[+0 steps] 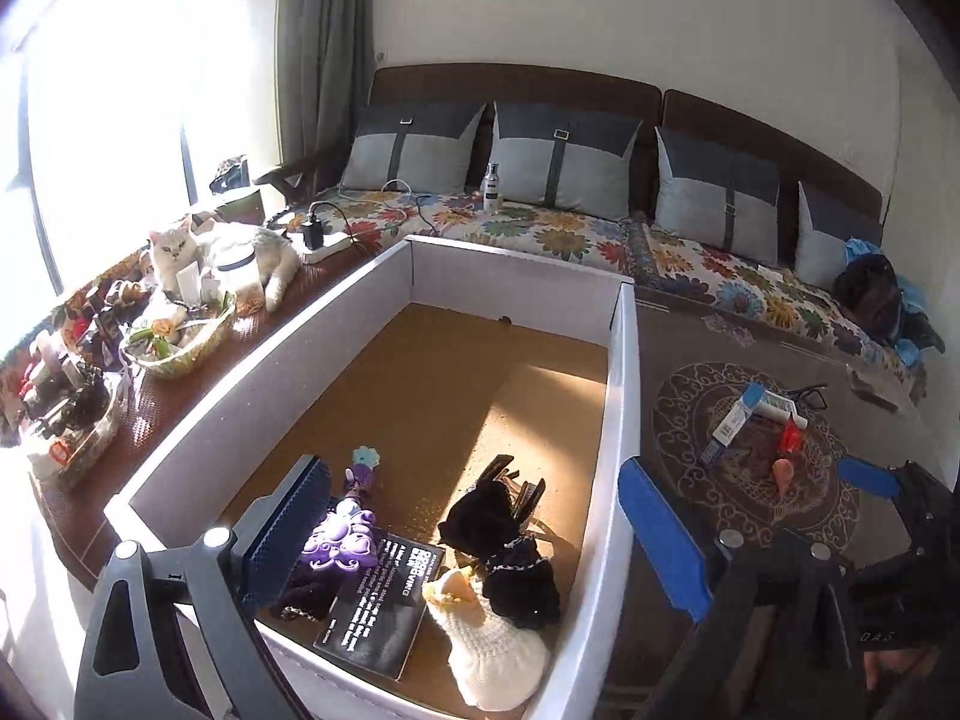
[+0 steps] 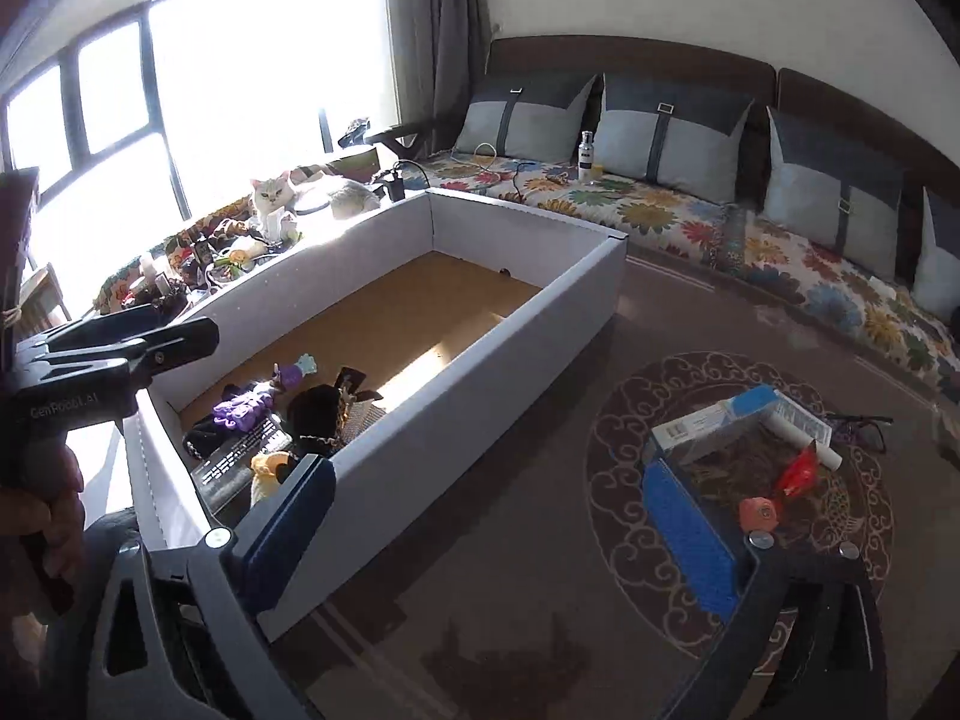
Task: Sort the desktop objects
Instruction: 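Bring both open tools back over the table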
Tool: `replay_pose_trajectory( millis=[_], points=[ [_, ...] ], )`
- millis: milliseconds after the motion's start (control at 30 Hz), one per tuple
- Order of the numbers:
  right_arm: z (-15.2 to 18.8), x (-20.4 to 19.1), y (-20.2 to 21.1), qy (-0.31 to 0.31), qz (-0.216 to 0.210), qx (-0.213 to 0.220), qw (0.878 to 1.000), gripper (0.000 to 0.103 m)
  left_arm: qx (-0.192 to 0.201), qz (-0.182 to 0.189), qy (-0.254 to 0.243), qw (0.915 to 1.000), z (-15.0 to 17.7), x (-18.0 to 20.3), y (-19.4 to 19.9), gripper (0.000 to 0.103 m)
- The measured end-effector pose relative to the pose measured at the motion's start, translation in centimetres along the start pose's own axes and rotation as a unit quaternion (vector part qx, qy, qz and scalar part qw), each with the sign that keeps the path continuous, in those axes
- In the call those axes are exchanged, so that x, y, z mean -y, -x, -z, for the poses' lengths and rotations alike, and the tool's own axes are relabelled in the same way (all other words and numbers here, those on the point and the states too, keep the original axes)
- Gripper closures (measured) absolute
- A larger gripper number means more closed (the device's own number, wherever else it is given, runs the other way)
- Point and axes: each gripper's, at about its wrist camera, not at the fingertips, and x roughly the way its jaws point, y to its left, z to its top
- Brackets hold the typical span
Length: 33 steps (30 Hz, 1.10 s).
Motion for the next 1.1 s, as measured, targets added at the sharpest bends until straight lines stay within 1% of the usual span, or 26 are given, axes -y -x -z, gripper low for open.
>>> replay_pose_trajectory(
  millis=[100, 167, 267, 400, 533, 700, 933, 1100],
  points=[
    [3.5, 4.8, 0.3, -0.012, 0.051, -0.036, 0.998, 0.000, 0.009, 0.026, -0.011, 0.9996, 0.0, 3.7, 1.1, 0.005],
    [5.5, 7.7, 1.1, -0.027, 0.073, -0.047, 0.996, 0.000, 0.013, 0.038, -0.019, 0.9990, 0.2, 6.1, 1.7, 0.005],
    [7.9, 11.1, 2.8, -0.052, 0.099, -0.052, 0.992, 0.000, 0.012, 0.054, -0.034, 0.9979, 0.6, 9.3, 1.9, 0.005],
    [10.0, 14.1, 4.8, -0.078, 0.120, -0.049, 0.988, 0.000, 0.000, 0.069, -0.054, 0.9961, 1.4, 13.3, 1.7, 0.005],
    [11.3, 16.0, 5.7, -0.096, 0.130, -0.048, 0.986, 0.000, -0.008, 0.071, -0.074, 0.9947, 2.5, 16.6, 1.5, 0.005],
    [12.8, 17.3, 5.6, -0.105, 0.131, -0.053, 0.984, 0.000, -0.019, 0.072, -0.090, 0.9931, 3.8, 19.6, 1.4, 0.005],
    [14.6, 19.0, 4.4, -0.118, 0.134, -0.069, 0.981, 0.000, -0.048, 0.072, -0.100, 0.9913, 5.4, 22.2, -0.3, 0.005],
    [16.0, 20.4, 3.3, -0.131, 0.140, -0.084, 0.978, 0.000, -0.075, 0.068, -0.110, 0.9888, 6.8, 23.6, -2.6, 0.005]
  ],
)
